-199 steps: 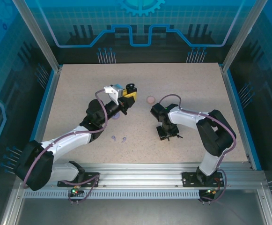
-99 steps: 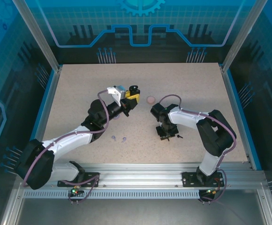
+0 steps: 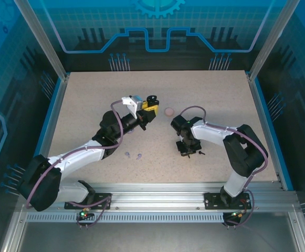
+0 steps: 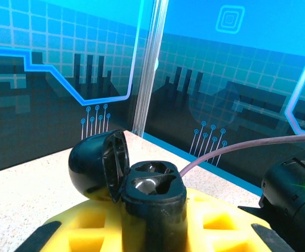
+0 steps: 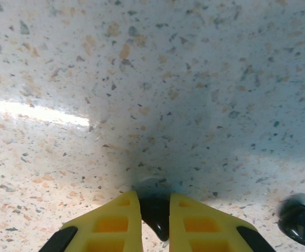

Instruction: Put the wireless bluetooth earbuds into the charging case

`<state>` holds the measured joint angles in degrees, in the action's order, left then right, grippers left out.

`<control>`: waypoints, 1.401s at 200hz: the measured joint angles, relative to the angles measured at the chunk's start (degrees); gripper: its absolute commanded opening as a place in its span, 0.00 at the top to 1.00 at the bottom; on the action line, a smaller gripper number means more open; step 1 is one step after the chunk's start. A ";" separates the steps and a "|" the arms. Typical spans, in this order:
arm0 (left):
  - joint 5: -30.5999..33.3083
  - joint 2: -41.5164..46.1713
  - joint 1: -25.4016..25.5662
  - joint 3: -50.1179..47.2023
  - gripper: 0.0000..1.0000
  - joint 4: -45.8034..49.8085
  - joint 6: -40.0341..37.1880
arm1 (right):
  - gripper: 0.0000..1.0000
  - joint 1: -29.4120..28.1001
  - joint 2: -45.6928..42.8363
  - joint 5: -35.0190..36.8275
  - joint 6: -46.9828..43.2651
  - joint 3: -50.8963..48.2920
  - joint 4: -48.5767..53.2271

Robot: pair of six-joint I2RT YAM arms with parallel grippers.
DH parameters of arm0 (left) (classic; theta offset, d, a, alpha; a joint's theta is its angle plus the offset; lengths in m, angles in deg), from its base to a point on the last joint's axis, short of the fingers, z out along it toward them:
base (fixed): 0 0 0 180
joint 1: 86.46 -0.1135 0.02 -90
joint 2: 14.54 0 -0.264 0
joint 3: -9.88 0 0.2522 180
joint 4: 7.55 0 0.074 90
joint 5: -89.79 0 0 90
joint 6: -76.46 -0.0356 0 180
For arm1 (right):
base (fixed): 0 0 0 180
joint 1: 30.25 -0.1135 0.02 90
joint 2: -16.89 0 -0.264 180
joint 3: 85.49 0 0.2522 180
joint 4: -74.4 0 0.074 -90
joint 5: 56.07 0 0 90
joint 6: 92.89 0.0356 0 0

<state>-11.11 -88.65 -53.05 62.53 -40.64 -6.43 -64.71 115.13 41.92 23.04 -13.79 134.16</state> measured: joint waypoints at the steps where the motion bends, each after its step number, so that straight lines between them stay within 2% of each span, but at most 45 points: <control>1: -0.02 0.00 0.00 0.00 1.00 -0.02 0.02 | 0.88 0.02 -0.02 0.04 0.00 -0.02 0.02; 51: -0.52 0.00 0.15 0.04 1.00 -1.20 -2.03 | 0.88 0.72 -8.76 1.44 1.09 2.67 3.52; 108: -0.52 0.66 1.29 0.74 1.00 -1.09 -8.13 | 0.88 0.92 -21.79 2.54 1.68 20.59 6.08; 128: -0.52 1.01 1.68 1.40 1.00 -1.01 -10.03 | 0.88 1.14 -24.63 2.56 1.68 23.76 5.42; 147: -0.50 1.03 2.03 2.27 1.00 -0.83 -12.55 | 0.88 1.16 -24.74 2.29 1.68 28.48 5.29; 176: -0.46 0.96 2.73 3.89 1.00 -1.01 -15.69 | 0.87 1.09 -26.56 0.68 1.79 33.07 -1.01; 226: 0.00 -0.66 3.21 5.42 1.00 -2.01 -18.29 | 0.86 -2.01 -27.71 -1.62 1.53 33.68 -10.12; 280: 0.15 -2.71 3.37 7.06 1.00 -2.56 -18.25 | 0.86 -5.79 -27.19 -2.45 0.57 33.68 -15.65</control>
<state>-10.95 -91.36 -49.68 69.59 -43.20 -24.68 -70.50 87.94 39.47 23.61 19.89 118.51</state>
